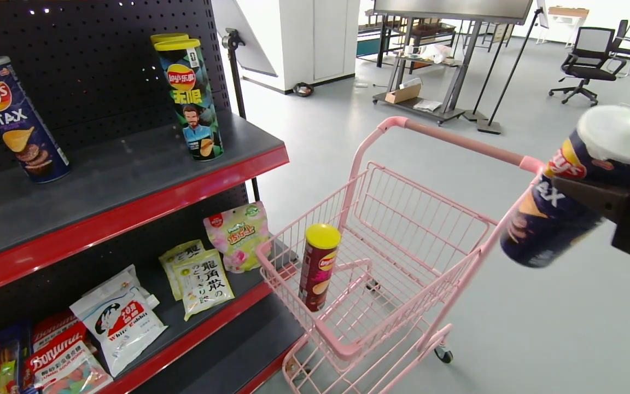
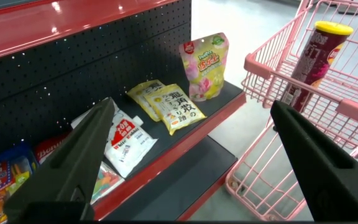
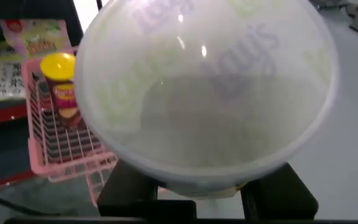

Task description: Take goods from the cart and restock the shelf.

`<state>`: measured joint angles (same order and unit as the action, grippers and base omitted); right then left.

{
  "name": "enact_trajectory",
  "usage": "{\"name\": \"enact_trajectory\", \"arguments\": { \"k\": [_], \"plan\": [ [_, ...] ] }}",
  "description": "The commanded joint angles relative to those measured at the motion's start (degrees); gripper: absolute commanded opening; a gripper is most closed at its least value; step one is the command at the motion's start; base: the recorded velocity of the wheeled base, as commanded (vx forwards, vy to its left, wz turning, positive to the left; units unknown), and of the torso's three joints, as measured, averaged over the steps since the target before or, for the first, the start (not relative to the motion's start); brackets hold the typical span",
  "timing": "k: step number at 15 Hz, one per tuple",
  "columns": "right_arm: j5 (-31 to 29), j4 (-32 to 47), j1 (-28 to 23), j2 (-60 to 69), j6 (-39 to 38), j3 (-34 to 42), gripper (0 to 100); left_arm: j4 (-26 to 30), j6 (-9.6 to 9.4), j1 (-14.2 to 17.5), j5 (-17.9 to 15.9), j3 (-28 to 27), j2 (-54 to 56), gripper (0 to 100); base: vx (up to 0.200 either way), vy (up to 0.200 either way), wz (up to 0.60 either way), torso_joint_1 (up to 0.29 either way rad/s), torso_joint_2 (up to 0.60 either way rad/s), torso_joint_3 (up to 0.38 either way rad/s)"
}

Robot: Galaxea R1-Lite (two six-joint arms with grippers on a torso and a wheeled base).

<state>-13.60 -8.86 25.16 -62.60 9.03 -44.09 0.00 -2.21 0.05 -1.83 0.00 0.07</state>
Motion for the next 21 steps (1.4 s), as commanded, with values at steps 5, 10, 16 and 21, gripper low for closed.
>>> {"name": "enact_trajectory", "arguments": {
  "k": [5, 10, 16, 21],
  "plan": [
    [0.0, 30.0, -8.8, 24.5, -0.1, 2.8, 0, 0.0, 0.01, 0.0, 0.0, 0.0, -0.1, 100, 0.000, 0.000, 0.00, 0.000, 0.00, 0.000],
    [-0.1, 29.8, -8.8, 28.0, -0.1, 6.4, 0, 0.0, 0.01, 0.0, 0.0, 0.0, -0.1, 100, 0.000, 0.000, 0.00, 0.000, 0.00, 0.000],
    [-0.1, 29.6, -8.8, 30.5, -0.2, 9.3, 0, 0.0, 0.01, 0.0, 0.0, 0.0, -0.1, 100, 0.000, 0.000, 0.00, 0.106, -0.29, -0.185],
    [-0.1, 29.6, -8.8, 30.8, -0.2, 9.6, 0, 0.0, 0.01, 0.0, 0.0, 0.0, -0.1, 100, 0.000, 0.000, 0.00, 0.215, -0.55, -0.336]
  ]
}}
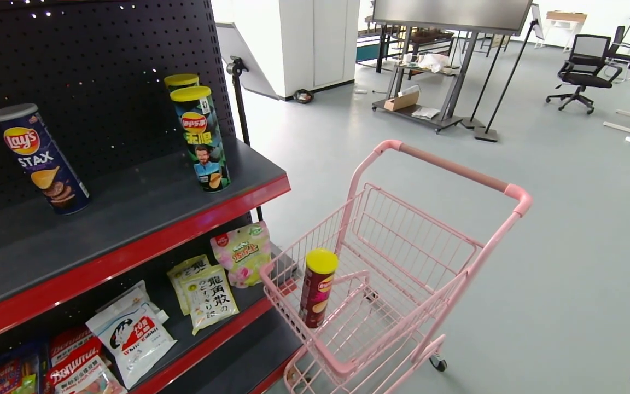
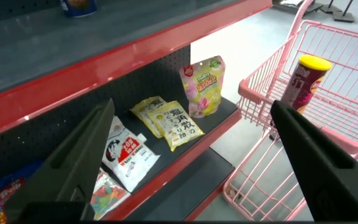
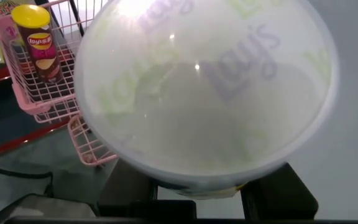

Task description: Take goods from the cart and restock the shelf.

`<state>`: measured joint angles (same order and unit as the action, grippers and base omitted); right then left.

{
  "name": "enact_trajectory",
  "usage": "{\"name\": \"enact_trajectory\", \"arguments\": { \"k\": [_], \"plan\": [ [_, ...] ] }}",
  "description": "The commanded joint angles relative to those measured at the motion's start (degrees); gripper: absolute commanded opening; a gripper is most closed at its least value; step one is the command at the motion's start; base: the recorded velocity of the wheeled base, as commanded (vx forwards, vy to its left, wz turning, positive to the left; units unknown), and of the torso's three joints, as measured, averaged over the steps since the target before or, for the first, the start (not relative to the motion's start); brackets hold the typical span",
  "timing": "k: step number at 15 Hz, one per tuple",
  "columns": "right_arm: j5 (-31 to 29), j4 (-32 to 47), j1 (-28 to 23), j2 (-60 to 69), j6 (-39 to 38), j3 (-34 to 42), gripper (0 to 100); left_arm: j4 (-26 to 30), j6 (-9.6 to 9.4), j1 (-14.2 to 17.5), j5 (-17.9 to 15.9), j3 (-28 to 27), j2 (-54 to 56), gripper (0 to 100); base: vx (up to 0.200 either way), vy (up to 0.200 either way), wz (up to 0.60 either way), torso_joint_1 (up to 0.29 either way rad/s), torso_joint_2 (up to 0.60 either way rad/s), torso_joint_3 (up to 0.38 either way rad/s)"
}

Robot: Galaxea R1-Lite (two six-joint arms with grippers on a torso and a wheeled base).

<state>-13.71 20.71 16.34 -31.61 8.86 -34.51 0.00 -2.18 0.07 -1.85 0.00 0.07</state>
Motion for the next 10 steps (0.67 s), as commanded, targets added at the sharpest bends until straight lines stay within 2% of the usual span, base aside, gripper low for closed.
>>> {"name": "enact_trajectory", "arguments": {
  "k": [1, 10],
  "plan": [
    [0.0, 0.0, 0.0, -0.1, 0.0, 0.1, 0, 0.0, -0.02, 0.0, 0.0, 0.0, -0.1, 100, 0.000, 0.000, 0.00, 0.173, -0.42, -0.256],
    [-0.2, 0.0, 0.0, 0.4, 0.0, 1.0, 0, 0.0, -0.02, 0.0, 0.0, 0.0, -0.1, 100, 0.000, 0.000, 0.00, 0.161, -0.37, -0.219]
  ]
}}
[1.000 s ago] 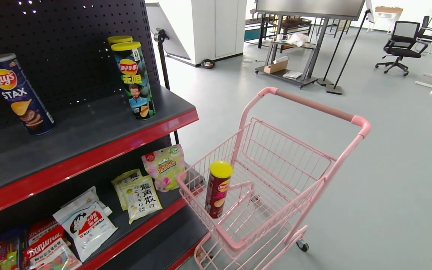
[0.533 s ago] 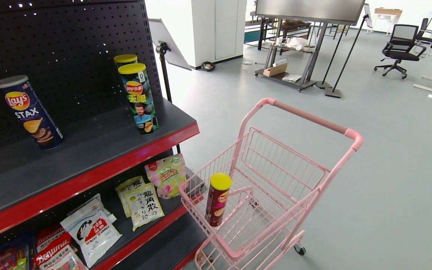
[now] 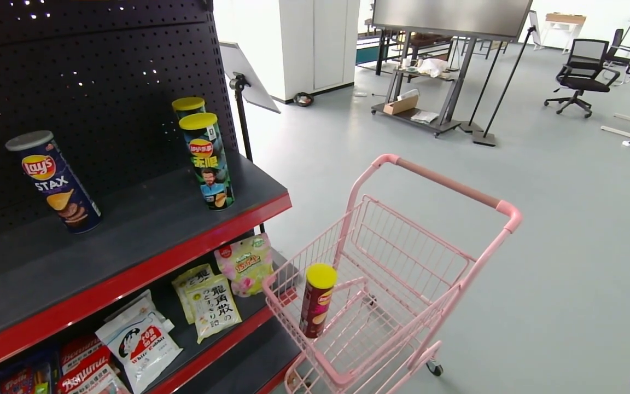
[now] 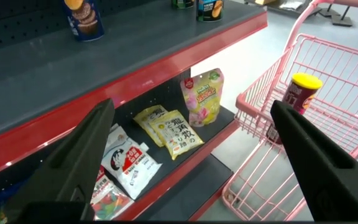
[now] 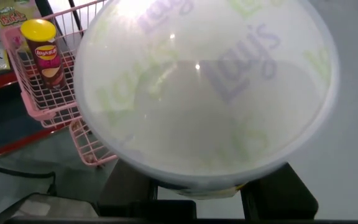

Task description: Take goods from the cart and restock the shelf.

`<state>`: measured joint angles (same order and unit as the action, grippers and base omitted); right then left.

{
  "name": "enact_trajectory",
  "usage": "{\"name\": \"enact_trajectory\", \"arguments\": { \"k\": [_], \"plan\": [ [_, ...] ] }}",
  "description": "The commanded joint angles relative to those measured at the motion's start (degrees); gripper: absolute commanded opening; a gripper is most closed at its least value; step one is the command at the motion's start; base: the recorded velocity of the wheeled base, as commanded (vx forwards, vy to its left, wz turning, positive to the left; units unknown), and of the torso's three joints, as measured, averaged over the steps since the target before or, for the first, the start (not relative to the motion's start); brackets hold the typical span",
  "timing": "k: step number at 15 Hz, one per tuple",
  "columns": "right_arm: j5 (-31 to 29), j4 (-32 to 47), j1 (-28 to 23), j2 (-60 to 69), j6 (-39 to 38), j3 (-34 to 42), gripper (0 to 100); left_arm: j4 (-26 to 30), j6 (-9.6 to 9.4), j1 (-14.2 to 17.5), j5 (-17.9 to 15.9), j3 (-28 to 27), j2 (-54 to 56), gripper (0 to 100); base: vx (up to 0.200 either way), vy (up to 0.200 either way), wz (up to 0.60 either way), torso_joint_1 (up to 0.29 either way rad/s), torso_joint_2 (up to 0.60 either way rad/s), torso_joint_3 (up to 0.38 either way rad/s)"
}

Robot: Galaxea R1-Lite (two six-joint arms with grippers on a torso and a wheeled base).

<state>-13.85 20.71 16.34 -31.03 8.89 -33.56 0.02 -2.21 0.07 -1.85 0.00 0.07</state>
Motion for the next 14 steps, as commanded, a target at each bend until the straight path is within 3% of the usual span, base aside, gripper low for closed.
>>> {"name": "enact_trajectory", "arguments": {
  "k": [1, 4, 14],
  "plan": [
    [0.0, 0.0, 0.0, 0.5, 0.3, 0.9, 0, 0.0, 0.01, 0.0, 0.0, 0.0, -0.1, 100, 0.000, 0.000, 0.00, 0.159, -0.35, -0.188],
    [-0.4, 0.0, 0.0, 2.9, 0.6, 2.8, 0, 0.0, 0.10, 0.0, 0.1, 0.0, -0.1, 100, 0.000, 0.000, 0.00, 0.055, -0.12, -0.071],
    [-0.5, 0.1, 0.0, 4.0, 1.2, 2.9, 0, -0.1, -0.08, 0.0, 0.3, 0.0, -0.1, 100, 0.000, 0.000, 0.60, 0.005, 0.00, -0.002]
  ]
}}
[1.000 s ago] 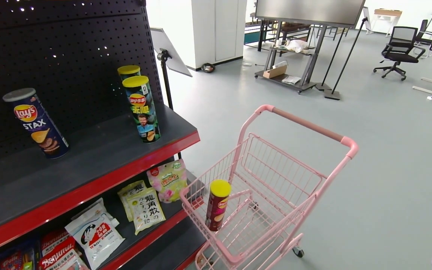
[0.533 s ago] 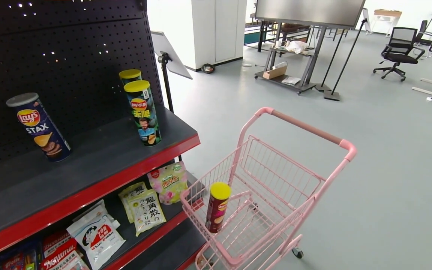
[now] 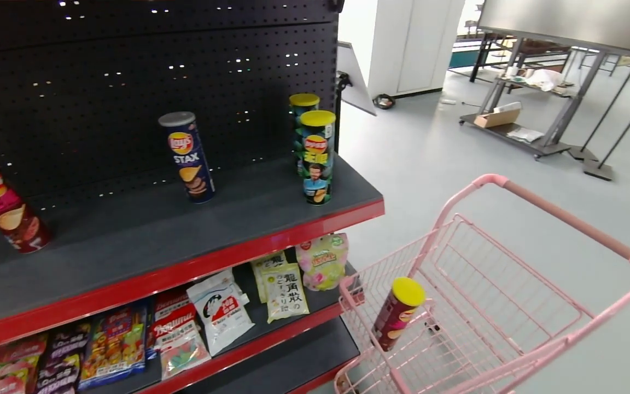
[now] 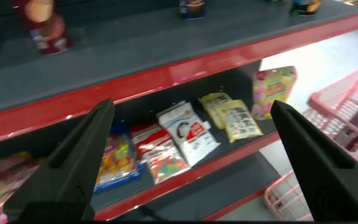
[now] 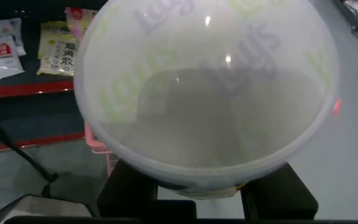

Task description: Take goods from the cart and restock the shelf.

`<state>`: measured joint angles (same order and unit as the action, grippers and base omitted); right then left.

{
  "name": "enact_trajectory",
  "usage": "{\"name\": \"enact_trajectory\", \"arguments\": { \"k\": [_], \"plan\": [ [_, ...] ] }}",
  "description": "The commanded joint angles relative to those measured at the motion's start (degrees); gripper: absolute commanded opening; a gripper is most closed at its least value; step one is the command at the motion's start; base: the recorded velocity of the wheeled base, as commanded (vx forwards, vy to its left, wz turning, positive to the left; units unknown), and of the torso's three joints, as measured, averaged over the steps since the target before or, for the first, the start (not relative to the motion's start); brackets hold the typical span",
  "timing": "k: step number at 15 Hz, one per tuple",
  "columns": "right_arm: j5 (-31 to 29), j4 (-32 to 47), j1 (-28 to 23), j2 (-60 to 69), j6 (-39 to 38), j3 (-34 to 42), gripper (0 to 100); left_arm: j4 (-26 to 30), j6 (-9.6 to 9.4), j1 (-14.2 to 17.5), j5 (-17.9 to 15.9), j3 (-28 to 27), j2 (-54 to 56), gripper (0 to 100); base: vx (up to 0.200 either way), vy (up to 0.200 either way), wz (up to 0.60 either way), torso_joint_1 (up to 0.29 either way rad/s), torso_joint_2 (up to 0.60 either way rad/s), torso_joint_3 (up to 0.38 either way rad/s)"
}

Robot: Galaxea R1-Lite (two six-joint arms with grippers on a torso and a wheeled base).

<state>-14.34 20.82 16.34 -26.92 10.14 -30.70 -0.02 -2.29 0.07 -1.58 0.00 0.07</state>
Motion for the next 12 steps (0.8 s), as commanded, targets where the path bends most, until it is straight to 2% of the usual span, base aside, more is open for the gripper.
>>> {"name": "enact_trajectory", "arguments": {
  "k": [1, 5, 12],
  "plan": [
    [0.0, 0.0, 0.0, 0.1, 0.0, 0.0, 0, -0.1, 0.01, 0.0, 0.0, 0.0, -0.1, 100, 0.000, 0.000, 0.60, 0.002, 0.00, -0.002],
    [0.1, -0.1, 0.0, 1.0, 0.1, 0.5, 0, 0.0, 0.01, 0.0, 0.1, 0.0, -0.1, 100, 0.000, 0.000, 0.60, 0.005, 0.00, 0.000],
    [1.4, 0.0, 1.0, 14.3, 1.1, 2.7, 0, 0.0, 0.01, 0.0, 0.0, 0.0, -0.1, 100, 0.000, 0.000, 0.00, 0.000, 0.00, 0.000]
  ]
}}
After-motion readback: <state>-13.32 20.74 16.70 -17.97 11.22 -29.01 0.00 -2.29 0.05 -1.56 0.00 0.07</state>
